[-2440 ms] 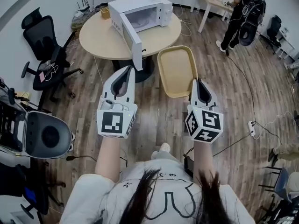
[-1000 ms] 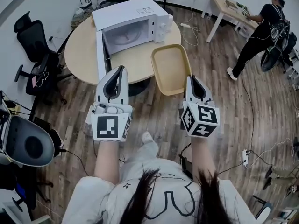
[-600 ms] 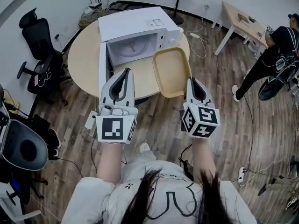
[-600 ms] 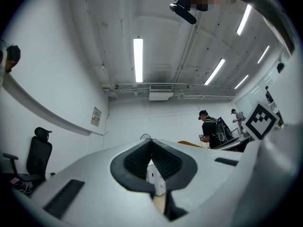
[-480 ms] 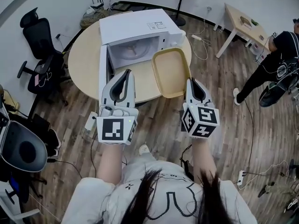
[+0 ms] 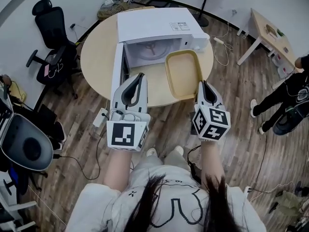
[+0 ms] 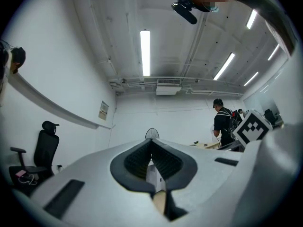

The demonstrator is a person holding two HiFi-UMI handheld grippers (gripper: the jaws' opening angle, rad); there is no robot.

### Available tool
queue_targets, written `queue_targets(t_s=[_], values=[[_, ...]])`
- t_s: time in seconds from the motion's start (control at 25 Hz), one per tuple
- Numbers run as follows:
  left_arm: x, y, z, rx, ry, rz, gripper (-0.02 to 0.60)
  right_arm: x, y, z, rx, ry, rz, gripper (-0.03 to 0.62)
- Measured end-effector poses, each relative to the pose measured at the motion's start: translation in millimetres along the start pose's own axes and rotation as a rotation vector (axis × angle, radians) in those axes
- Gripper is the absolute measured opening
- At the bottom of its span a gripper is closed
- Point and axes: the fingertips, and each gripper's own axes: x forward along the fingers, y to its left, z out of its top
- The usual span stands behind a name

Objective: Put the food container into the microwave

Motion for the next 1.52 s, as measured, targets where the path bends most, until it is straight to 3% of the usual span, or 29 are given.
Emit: queue_targets(t_s=[0.44,0.72,1.0,1.52], values=[[21,12,-21,-0.027,0.024,0.077,0.009,46,8,-9,-0.003,0.032,0.099,0.037],[53,21,-32,-0.019,0.035,0.152,0.009,91,-11,-11,-0.02,0.066,0.157,0.037],[86,38,-49,-0.01,0.058,0.251,0.009,151,-21,-40,-0.069,0.187,0.248,0.037],[119,54,-92,0.008,0.147,0.326,0.009,226,-9,-100,-0.084,0.37,0.384,0.037]])
